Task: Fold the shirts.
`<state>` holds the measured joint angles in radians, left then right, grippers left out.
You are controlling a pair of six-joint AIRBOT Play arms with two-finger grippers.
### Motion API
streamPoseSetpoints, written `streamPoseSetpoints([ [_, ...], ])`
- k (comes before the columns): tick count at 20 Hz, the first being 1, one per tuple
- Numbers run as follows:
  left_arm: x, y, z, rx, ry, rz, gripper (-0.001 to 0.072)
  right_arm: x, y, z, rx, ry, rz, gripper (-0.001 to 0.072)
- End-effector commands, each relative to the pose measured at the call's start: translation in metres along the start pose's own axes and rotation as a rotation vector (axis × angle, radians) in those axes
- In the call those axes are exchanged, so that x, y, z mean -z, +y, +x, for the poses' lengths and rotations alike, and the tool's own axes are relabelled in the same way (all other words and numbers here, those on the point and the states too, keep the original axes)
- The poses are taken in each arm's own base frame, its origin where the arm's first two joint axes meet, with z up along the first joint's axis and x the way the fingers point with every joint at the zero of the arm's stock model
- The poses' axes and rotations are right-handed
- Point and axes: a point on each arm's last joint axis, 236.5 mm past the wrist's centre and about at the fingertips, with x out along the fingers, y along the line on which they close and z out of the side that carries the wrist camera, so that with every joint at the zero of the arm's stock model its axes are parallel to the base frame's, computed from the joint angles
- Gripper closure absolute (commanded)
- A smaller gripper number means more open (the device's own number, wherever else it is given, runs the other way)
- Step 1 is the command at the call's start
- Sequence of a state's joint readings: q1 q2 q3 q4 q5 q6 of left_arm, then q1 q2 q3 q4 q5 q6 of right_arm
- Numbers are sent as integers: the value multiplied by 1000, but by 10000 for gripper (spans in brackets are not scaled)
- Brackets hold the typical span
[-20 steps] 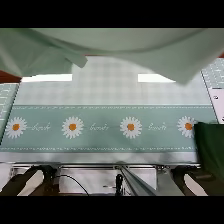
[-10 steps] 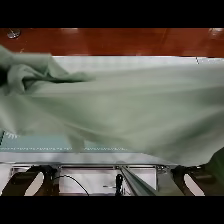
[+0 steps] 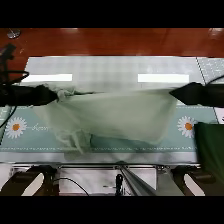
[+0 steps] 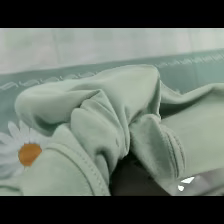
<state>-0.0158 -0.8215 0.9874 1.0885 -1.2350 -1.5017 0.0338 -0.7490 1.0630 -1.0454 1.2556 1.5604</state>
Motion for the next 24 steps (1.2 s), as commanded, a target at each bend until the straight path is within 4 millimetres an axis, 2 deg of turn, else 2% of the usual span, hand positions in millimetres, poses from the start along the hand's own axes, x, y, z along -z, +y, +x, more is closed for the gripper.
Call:
streamPoseSetpoints([
  [1, -33, 35, 79, -45, -74, -67, 682, -31, -57, 80, 58, -72, 113, 690],
  [4, -67, 43, 127, -16, -133, -161, 682, -64, -88, 138, 75, -72, 193, 689],
  [6, -75, 44, 151, 10, -94, -209, 682, -81, -98, 173, 60, -29, 232, 689],
  [8, -80, 42, 164, 24, -49, -213, 669, -101, -104, 199, 22, -25, 292, 674],
  [9, -86, 41, 164, 31, -40, -208, 492, -110, -107, 206, -2, -28, 330, 383],
  [10, -92, 39, 160, 33, -31, -195, 5, -116, -110, 208, -22, -23, 353, 76],
  [12, -100, 48, 139, 9, 6, -150, 6, -122, -122, 190, -33, 13, 368, 73],
  [14, -93, 83, 109, -77, 89, -133, 8, -114, -139, 155, -38, 82, 362, 74],
  [15, -80, 107, 94, -122, 147, -159, 8, -99, -156, 132, -4, 138, 356, 74],
  [16, -63, 126, 82, -145, 209, -205, 10, -79, -180, 108, 86, 203, 360, 76],
  [17, -40, 140, 73, -136, 283, -244, 11, -56, -202, 85, 191, 265, 380, 76],
  [19, 2, 157, 62, -112, 381, -348, 11, -17, -242, 43, 395, 304, 379, 76],
  [20, 20, 162, 59, -97, 381, -410, 11, -5, -251, 34, 428, 269, 403, 76],
  [22, 53, 176, 56, -110, 377, -485, 11, 19, -242, 40, 354, 154, 478, 76],
  [24, 92, 185, 61, -104, 397, -582, 11, 43, -205, 63, 194, 75, 479, 76],
])
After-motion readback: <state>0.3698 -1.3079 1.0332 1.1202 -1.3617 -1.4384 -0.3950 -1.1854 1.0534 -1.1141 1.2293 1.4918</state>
